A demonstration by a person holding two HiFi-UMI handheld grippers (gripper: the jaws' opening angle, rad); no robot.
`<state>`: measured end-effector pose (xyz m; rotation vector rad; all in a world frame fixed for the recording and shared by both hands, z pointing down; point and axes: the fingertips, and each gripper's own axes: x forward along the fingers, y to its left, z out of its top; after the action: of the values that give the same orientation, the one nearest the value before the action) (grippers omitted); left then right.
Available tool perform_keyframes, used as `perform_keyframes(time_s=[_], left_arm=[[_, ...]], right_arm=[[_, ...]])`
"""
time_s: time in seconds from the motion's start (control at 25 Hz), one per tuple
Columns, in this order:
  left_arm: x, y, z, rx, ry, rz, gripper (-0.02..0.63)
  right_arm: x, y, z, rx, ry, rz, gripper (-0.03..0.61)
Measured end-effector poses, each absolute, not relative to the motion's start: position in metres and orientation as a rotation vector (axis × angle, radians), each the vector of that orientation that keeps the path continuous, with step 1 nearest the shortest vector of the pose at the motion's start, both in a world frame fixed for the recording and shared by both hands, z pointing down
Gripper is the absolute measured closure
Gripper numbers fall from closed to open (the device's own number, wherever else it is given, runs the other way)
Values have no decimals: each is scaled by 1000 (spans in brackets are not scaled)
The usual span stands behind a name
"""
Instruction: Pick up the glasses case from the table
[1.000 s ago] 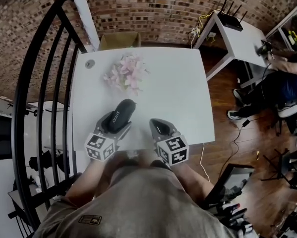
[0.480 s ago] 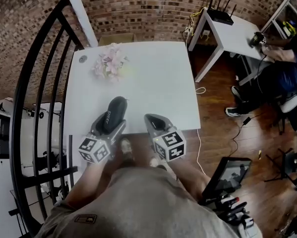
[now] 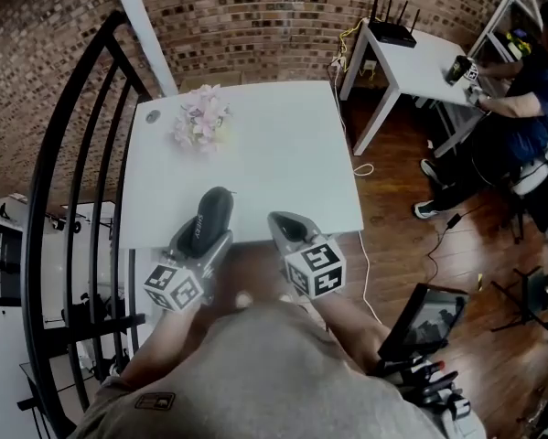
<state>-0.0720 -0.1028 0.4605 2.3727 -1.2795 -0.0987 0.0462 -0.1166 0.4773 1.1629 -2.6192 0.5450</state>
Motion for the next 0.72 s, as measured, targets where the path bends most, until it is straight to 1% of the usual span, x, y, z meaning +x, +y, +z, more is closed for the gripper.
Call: perform_keyframes(time_s=[0.28,0.72], left_arm=[[-76,-94,449,2405,-1231,-138,258],[-69,-80,449,2443,-1154,-131,258]], right_arm=[[37,-102,459,1200,-2621,500,566],[41,-88,460,1267,-2587,495,568]])
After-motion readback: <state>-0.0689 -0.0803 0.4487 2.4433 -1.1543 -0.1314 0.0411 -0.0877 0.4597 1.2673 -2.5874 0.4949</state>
